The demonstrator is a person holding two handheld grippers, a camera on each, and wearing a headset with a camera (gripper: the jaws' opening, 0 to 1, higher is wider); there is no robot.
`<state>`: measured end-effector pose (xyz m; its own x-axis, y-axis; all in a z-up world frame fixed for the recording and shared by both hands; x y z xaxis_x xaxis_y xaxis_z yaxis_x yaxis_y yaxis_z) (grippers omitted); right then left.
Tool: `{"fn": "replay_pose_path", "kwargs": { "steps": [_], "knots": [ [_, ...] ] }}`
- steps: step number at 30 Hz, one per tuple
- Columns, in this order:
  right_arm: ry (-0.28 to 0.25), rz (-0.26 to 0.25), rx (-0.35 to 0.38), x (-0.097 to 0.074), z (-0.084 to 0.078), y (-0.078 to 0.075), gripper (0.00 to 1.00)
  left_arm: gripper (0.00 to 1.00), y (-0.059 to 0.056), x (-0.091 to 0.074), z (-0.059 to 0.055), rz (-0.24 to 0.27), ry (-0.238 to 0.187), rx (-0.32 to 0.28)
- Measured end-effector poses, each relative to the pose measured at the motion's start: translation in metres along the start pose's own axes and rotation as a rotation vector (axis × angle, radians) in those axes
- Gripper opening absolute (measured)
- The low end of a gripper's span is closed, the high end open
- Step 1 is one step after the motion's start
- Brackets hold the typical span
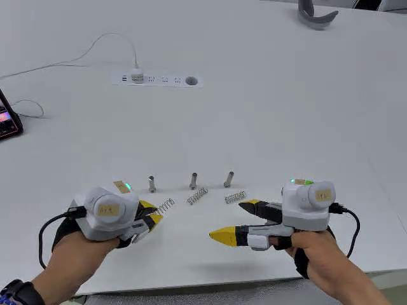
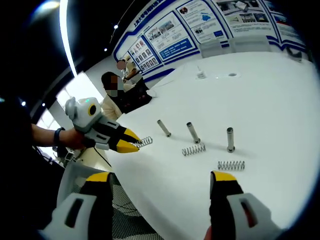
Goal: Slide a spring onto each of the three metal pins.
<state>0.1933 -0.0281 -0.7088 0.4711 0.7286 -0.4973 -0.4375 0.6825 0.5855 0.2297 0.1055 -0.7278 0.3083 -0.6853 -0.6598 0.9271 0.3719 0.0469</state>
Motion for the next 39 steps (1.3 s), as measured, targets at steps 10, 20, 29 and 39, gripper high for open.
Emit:
{"fn": "replay_pose_path", "kwargs": {
  "steps": [10, 20, 29, 39],
  "knots": [
    [-0.027, 0.081, 0.061, 0.012, 0.013, 0.016, 0.69, 0.1, -0.014, -0.001, 0.019, -0.044, -0.023, 0.061],
    [-0.033, 0.145, 0.08, 0.023, 0.02, 0.029, 0.54, 0.1, -0.036, 0.001, 0.036, -0.1, -0.048, 0.123],
    [-0.033, 0.198, 0.107, 0.026, 0.019, 0.037, 0.36, 0.1, -0.047, 0.0, 0.049, -0.122, -0.076, 0.143],
    [-0.036, 0.224, 0.11, 0.025, 0.019, 0.041, 0.25, 0.1, -0.047, -0.001, 0.056, -0.136, -0.087, 0.173]
  ]
}}
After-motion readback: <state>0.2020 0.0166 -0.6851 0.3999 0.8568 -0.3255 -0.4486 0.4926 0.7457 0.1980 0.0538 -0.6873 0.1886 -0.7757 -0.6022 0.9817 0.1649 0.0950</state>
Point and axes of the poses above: the centre of the closed fingertips' face, and the gripper's own axes: x roughly forward along the fingers, y roughly to its left, z roughly out of its top, the point moved 2 cm from there along -x, roughly backward along the fingers, and after that the axes turned 8 degrees about x, right-handed, at the moved point
